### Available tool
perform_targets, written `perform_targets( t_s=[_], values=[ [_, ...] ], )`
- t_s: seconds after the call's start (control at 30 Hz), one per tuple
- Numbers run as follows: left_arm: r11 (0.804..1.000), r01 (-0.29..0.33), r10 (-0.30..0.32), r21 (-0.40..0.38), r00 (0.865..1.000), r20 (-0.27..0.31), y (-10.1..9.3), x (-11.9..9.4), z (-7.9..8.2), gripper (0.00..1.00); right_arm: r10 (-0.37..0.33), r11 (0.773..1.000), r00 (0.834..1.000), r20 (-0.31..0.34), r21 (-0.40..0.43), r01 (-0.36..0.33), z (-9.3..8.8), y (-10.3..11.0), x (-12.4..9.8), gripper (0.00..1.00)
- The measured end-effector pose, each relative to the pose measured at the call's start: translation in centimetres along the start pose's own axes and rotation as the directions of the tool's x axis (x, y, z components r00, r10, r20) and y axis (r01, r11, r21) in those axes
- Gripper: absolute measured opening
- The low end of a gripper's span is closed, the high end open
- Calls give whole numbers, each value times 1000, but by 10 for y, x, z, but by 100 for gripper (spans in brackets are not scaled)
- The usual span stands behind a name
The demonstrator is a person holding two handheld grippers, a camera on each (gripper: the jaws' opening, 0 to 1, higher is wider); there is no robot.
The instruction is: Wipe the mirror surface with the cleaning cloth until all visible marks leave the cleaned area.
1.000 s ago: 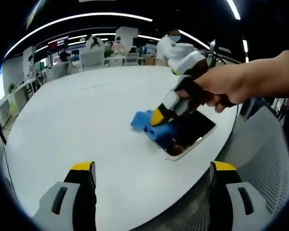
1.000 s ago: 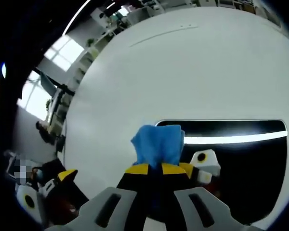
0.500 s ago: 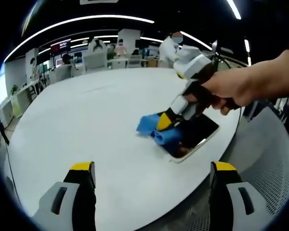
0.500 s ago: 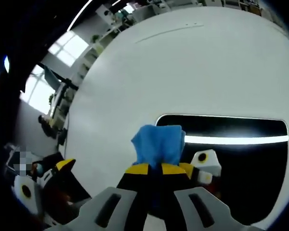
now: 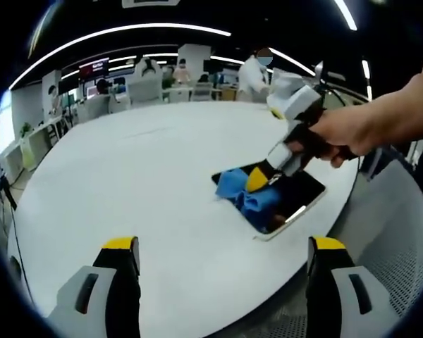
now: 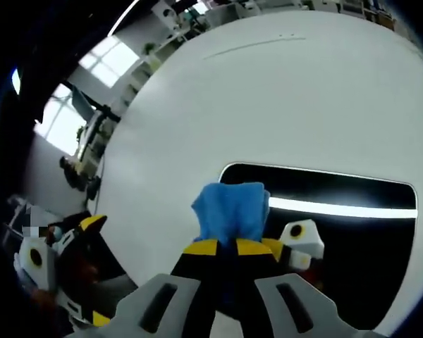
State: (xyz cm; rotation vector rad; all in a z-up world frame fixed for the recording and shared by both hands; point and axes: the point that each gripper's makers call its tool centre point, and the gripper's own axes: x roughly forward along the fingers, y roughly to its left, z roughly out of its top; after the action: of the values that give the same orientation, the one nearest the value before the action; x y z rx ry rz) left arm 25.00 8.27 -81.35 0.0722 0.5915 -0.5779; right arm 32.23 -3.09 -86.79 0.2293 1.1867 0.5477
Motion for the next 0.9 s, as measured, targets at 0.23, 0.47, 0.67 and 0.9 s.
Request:
perform_targets(
  t_s=[0.23, 0.47, 0.67, 0.9],
  values=[
    [999, -37, 37, -4, 999, 18, 7, -2, 3, 99, -6, 1000, 1000, -11, -17, 5, -4, -21, -11, 1],
    [999, -54, 54, -6, 999, 5, 10, -2, 0, 99, -19, 1000, 1000, 0, -21, 19, -5, -40, -22, 1],
    [997, -78, 79, -13, 996, 32, 15, -5, 4, 99, -49, 999, 999, 4, -1, 49, -6, -61, -34, 1],
    [998, -62, 62, -1, 998, 10, 12, -2, 0, 99, -38, 999, 999, 15, 7, 38, -5, -72, -38, 1]
  ],
)
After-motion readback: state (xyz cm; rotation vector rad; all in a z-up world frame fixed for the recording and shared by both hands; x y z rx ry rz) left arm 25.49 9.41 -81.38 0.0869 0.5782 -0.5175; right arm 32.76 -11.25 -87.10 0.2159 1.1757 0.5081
